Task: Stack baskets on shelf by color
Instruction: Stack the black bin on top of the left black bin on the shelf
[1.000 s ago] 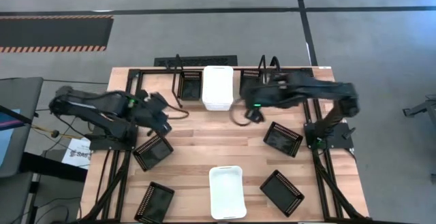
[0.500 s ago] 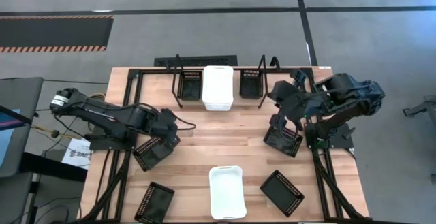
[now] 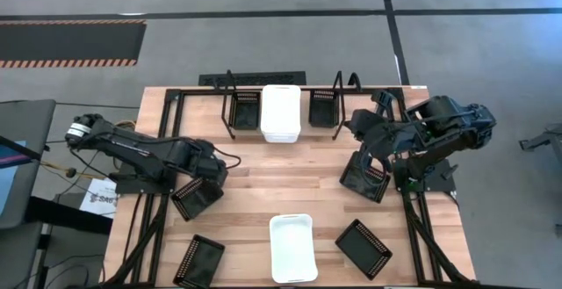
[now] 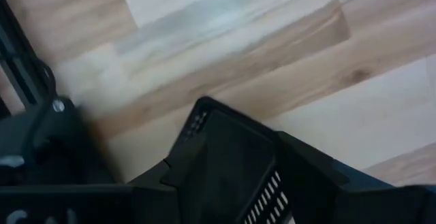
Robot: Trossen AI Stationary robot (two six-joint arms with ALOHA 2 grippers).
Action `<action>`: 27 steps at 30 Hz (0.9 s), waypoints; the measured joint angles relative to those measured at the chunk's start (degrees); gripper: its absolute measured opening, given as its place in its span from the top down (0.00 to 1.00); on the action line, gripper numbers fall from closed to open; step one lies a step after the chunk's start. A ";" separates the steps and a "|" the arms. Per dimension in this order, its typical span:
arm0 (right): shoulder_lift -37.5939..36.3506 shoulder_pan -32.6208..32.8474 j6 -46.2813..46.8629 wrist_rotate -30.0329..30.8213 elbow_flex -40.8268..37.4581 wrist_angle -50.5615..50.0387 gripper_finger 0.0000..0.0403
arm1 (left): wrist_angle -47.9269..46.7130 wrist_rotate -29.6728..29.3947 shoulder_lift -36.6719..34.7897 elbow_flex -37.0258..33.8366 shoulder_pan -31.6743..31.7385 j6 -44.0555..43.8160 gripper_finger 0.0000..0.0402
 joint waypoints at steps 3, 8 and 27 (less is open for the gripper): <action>0.02 0.00 -0.19 0.00 0.00 0.00 1.00 | -0.42 2.25 1.92 0.00 -0.36 -0.57 0.61; 0.02 0.07 -2.37 -0.02 0.00 0.00 1.00 | -0.71 2.78 6.45 0.00 -2.21 -0.60 0.61; 0.02 0.07 -4.52 -0.07 0.00 0.02 1.00 | -6.11 2.68 14.21 -0.15 -4.44 5.73 0.61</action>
